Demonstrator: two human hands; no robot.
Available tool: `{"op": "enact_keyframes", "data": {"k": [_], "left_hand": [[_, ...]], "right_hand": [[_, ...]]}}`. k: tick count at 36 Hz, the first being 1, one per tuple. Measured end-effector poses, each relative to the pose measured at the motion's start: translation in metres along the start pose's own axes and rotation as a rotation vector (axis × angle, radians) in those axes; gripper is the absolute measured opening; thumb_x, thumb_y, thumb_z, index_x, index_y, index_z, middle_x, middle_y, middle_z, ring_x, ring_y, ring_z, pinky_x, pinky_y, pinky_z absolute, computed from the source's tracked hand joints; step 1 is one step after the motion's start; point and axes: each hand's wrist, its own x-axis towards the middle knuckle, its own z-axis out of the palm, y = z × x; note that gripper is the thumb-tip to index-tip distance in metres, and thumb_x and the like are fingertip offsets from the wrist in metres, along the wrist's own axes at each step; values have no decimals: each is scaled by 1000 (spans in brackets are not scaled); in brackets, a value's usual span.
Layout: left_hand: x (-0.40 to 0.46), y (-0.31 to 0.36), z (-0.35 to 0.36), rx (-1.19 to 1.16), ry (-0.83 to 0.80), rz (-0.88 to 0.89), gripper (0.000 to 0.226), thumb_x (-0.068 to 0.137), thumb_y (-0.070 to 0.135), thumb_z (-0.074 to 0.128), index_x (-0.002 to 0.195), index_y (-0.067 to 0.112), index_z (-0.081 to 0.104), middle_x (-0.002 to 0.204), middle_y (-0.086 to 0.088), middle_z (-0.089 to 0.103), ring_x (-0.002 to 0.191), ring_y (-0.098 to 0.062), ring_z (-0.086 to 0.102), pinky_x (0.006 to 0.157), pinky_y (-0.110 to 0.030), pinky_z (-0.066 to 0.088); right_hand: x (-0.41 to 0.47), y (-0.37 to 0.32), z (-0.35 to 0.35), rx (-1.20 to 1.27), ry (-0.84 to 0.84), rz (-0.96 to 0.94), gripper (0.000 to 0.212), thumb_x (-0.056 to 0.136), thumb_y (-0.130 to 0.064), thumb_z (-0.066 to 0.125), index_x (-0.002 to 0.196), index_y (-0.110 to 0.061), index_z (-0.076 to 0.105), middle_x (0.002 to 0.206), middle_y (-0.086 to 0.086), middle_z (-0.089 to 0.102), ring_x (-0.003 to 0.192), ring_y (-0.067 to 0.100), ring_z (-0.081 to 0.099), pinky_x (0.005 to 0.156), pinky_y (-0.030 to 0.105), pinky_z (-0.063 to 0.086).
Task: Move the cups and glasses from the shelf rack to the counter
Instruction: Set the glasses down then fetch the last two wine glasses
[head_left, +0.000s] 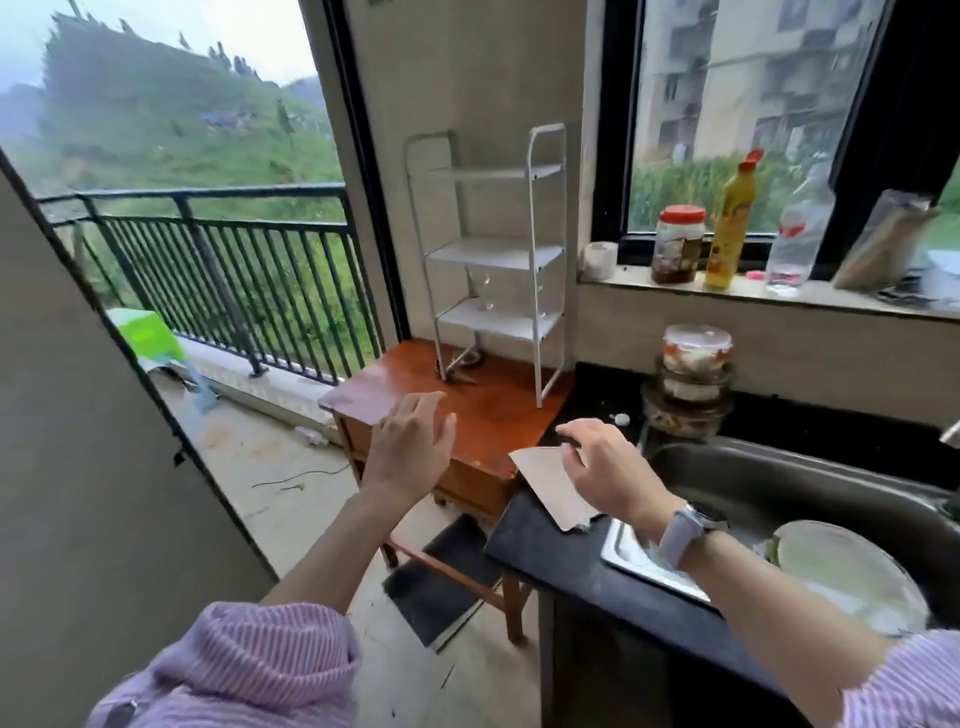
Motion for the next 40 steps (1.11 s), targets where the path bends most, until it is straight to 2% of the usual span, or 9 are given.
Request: {"op": "enact_keyframes", "data": {"k": [6,13,19,26,30,36,38,40], "left_hand": [[97,-22,26,7,-67,-21,35,93,24,46,124,8,52,125,-14,58,112,-29,55,97,-44,43],[163,-64,58,32,-94,-57,35,93,26,46,124,11,53,126,-10,59,115,-26,54,97,-44,44],[214,-99,91,35,-127,-86,34,93,25,46,124,11,53,125,-10,59,113,-28,54,93,-41,41],[285,-138,147,-123,-176,-112,33,93,24,45,123,13,53,121,-9,58,112,-28,53,94,-40,42],[331,-160,188,-222,-180,-116,35,92,22,47,126,12,51,123,-11,58,112,-31,54,93,-43,44],[398,-177,249,-353,-241,-57,43,93,19,45,133,5,40,131,-17,51,119,-33,49,96,-40,39],[414,-177,264,-385,-233,-46,46,94,20,45,136,4,35,136,-18,47,122,-33,46,97,-39,38],[428,-178,281,-415,-244,-46,50,94,21,44,139,4,30,139,-18,43,124,-33,44,99,-38,36]], "right_hand": [[109,12,10,22,8,-21,35,92,-20,42,124,-11,52,130,9,56,121,26,47,105,40,37],[194,19,41,27,-64,-40,38,94,-21,39,130,-10,47,133,9,54,125,25,45,108,41,36],[254,28,74,83,-90,-6,39,94,-22,39,131,-11,45,135,9,52,127,23,44,109,36,34],[327,29,118,141,-20,48,42,94,-22,39,135,-12,39,141,6,46,132,18,37,108,24,25],[377,30,150,203,25,130,47,94,-22,38,140,-13,30,145,8,39,135,19,32,105,21,21],[449,50,182,247,156,366,56,95,-22,37,144,-8,14,153,13,22,141,22,19,105,20,13],[467,61,184,216,231,423,56,96,-19,37,144,-2,14,152,18,22,141,27,20,111,24,15],[482,74,187,181,306,488,52,95,-16,38,140,3,20,146,22,30,136,31,29,111,29,22]]}}
